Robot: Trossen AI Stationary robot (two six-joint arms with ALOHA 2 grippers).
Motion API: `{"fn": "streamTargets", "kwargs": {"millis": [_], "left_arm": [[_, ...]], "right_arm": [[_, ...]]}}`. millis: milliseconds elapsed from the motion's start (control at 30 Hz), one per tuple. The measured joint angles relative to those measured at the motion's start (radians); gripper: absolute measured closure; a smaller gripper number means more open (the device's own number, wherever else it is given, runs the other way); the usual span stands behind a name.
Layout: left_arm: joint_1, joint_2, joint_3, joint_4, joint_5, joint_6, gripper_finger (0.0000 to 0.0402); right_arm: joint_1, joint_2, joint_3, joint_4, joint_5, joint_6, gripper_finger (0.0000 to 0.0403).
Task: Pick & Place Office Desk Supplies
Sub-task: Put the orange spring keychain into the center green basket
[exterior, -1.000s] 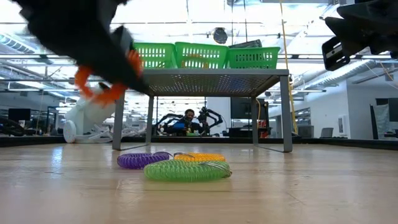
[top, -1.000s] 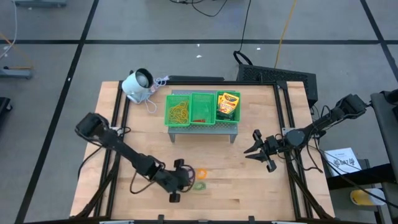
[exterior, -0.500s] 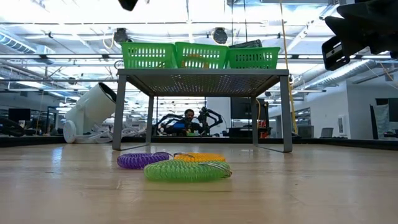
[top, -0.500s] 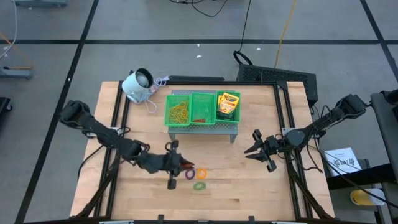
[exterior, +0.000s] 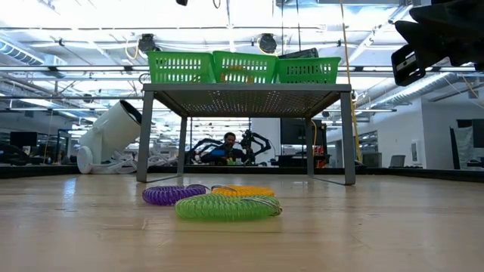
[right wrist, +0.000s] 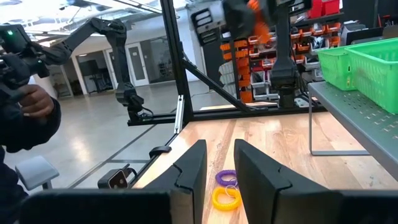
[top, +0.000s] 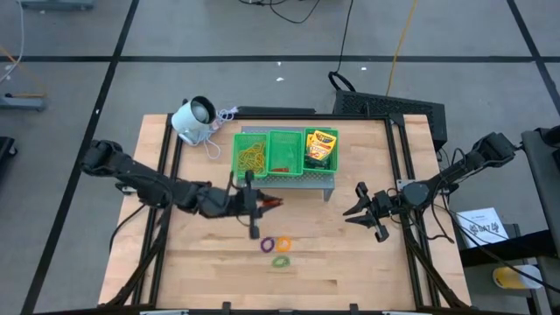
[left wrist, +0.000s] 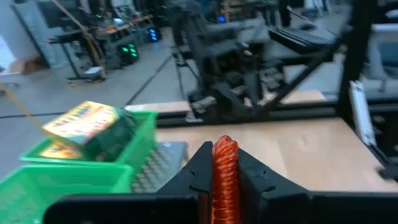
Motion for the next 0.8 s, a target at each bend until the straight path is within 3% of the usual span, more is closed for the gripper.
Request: {"fn": "streamTargets", "kwargs": {"millis": [167, 500, 800], "left_arm": [[0.086, 0.000, 0.000, 0.047, 0.000, 0.001, 0.0356], [0.262, 0.000, 0.000, 0.051, 0.018, -0.010, 0.0366], [0.369, 0.000, 0.000, 0.052, 0.021, -0.043, 0.0337]], "right_arm": [[0.000, 0.000, 0.000, -0.001, 0.000, -0.002, 0.0332], [0.000, 0.000, 0.000, -0.009, 0.000, -0.001, 0.0332], [0.000, 0.000, 0.000, -0.009, 0.000, -0.002, 0.0332]]}}
